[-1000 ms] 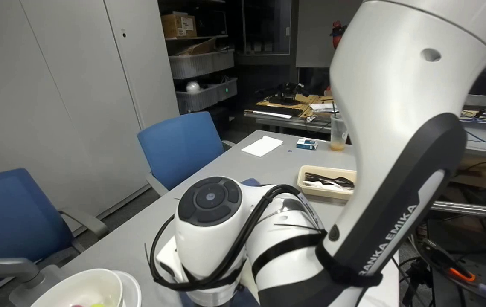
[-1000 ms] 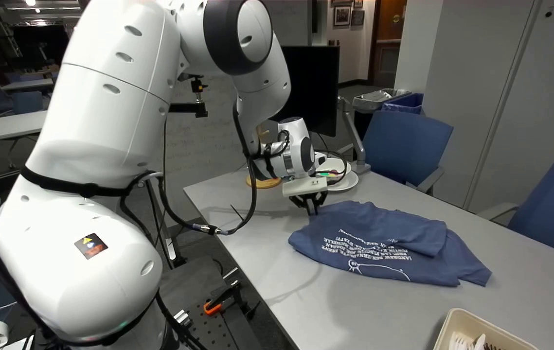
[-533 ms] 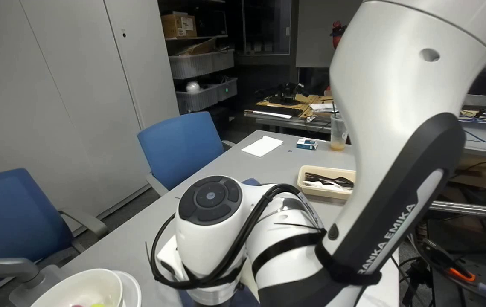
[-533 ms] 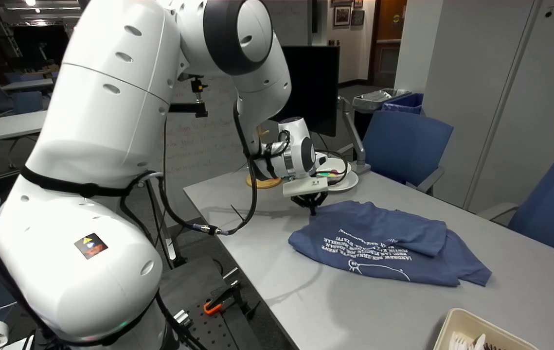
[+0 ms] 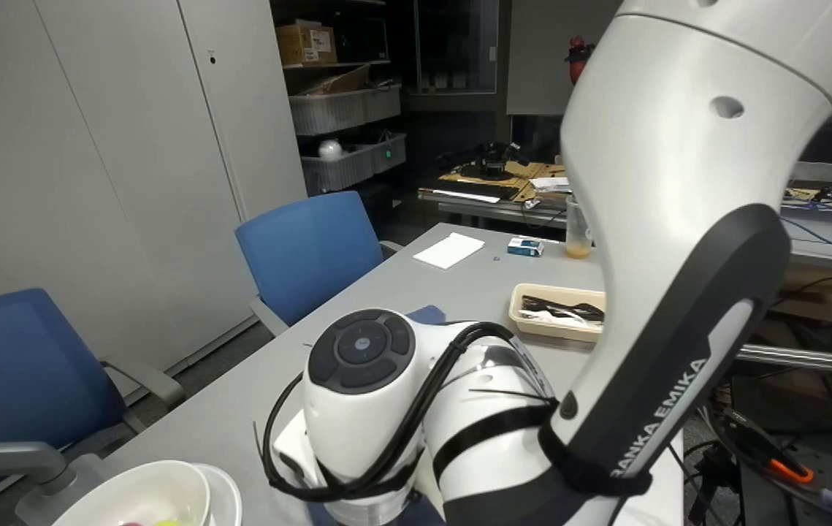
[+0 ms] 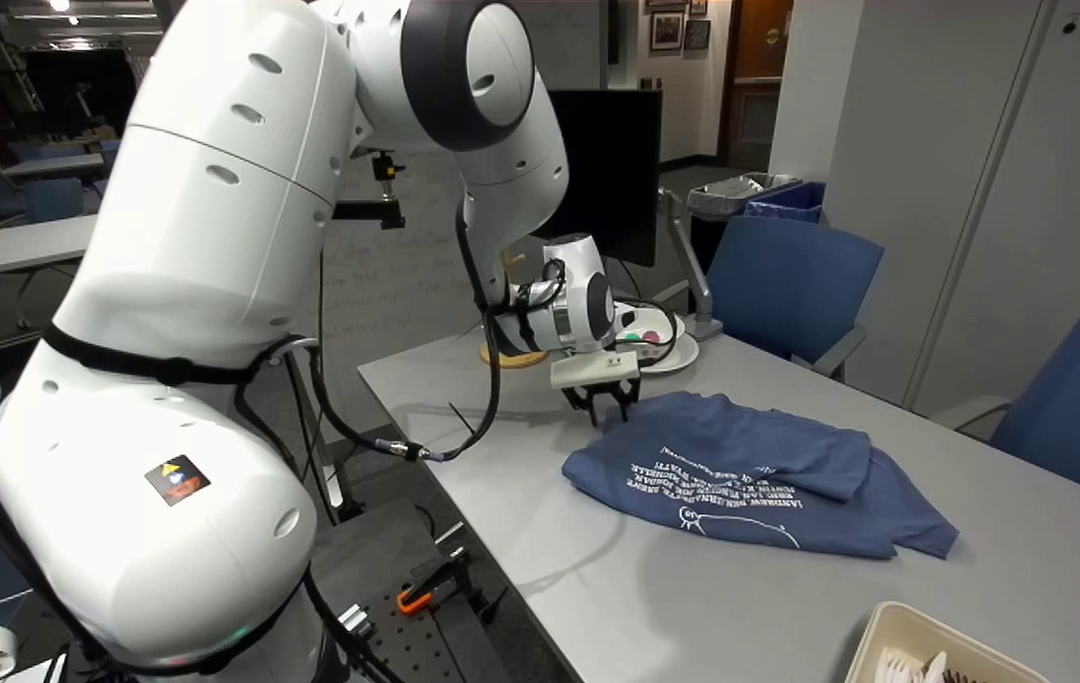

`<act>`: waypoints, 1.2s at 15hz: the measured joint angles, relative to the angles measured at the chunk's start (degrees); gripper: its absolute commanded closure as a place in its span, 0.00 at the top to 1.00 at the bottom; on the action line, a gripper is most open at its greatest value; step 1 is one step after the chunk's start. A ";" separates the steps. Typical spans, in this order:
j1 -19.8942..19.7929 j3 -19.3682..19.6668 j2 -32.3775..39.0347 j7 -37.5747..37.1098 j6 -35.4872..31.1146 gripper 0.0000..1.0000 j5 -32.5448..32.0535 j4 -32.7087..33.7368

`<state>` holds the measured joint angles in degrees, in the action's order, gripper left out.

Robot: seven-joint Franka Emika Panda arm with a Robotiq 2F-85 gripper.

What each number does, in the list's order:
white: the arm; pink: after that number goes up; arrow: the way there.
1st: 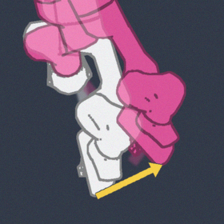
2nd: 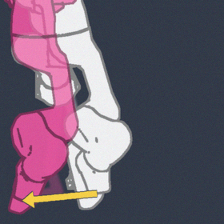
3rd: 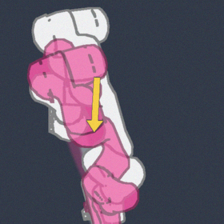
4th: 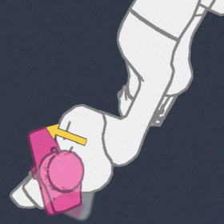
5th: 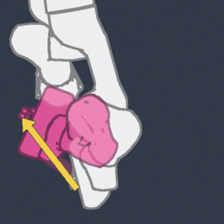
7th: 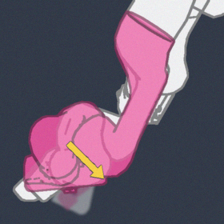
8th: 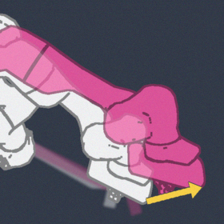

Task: Unfold the blue shirt

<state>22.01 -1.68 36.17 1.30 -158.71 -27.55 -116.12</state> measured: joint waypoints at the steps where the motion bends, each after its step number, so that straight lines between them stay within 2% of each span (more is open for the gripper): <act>1: 0.00 0.00 0.28 -0.06 0.00 0.88 0.17 0.00; 4: -0.17 0.01 0.79 -0.19 0.00 0.56 0.99 0.22; 11: -0.15 0.00 0.76 -0.79 0.01 0.02 2.45 0.22; 18: -0.27 0.57 0.49 -1.80 0.02 0.00 2.59 0.24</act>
<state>21.75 -1.11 36.66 -0.50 -158.68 -24.96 -115.87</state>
